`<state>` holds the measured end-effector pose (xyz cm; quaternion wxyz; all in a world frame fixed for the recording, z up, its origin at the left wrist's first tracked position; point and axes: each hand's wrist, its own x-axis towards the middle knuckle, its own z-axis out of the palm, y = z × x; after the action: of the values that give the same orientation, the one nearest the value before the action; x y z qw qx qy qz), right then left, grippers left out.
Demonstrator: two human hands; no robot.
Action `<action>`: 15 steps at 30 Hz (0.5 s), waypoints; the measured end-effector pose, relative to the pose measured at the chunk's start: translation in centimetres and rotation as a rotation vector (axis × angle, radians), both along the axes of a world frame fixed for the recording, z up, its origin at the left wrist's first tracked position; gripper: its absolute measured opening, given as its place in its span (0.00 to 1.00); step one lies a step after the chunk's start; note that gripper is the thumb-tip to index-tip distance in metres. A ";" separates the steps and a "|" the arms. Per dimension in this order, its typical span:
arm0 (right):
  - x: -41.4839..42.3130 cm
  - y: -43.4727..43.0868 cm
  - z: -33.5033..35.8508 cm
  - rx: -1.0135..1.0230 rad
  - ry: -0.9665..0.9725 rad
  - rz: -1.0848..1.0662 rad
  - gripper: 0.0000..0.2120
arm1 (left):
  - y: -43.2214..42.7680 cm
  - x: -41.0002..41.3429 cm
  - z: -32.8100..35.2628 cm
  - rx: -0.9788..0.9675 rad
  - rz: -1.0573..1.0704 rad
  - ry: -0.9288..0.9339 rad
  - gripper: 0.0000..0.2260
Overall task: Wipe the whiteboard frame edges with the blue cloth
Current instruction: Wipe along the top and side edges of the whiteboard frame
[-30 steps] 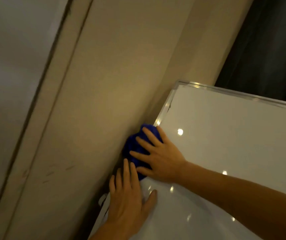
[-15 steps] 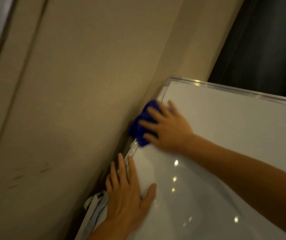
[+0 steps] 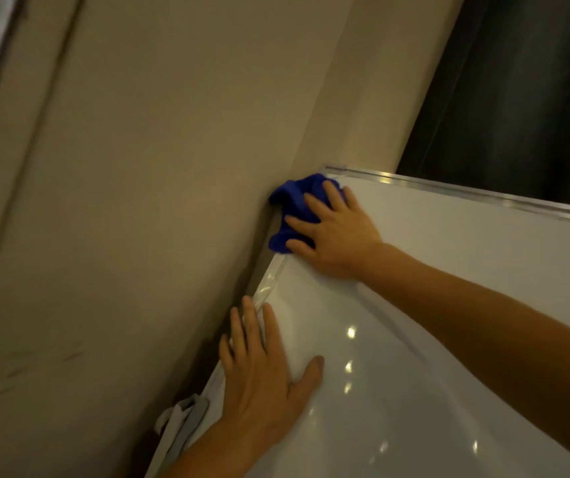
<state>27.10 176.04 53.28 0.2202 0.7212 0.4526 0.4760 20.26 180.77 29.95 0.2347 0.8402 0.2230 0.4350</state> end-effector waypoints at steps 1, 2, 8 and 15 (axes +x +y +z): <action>-0.4 0.4 -1.7 -0.137 -0.009 0.052 0.30 | -0.1 0.1 0.6 -0.014 0.003 -0.011 0.49; -0.9 0.5 -3.5 -0.288 -0.029 0.070 0.31 | -0.1 0.2 1.1 -0.022 0.008 -0.017 0.49; 1.6 -0.1 4.7 0.059 -0.078 -0.069 0.32 | -0.1 0.6 3.9 0.083 0.077 0.014 0.47; 2.4 -4.5 6.2 0.155 -0.017 -0.039 0.38 | -0.1 3.1 11.2 0.232 0.066 -0.016 0.47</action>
<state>29.47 171.55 59.50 0.1767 0.7407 0.3985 0.5112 23.37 180.63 41.12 0.1232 0.8504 0.1966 0.4722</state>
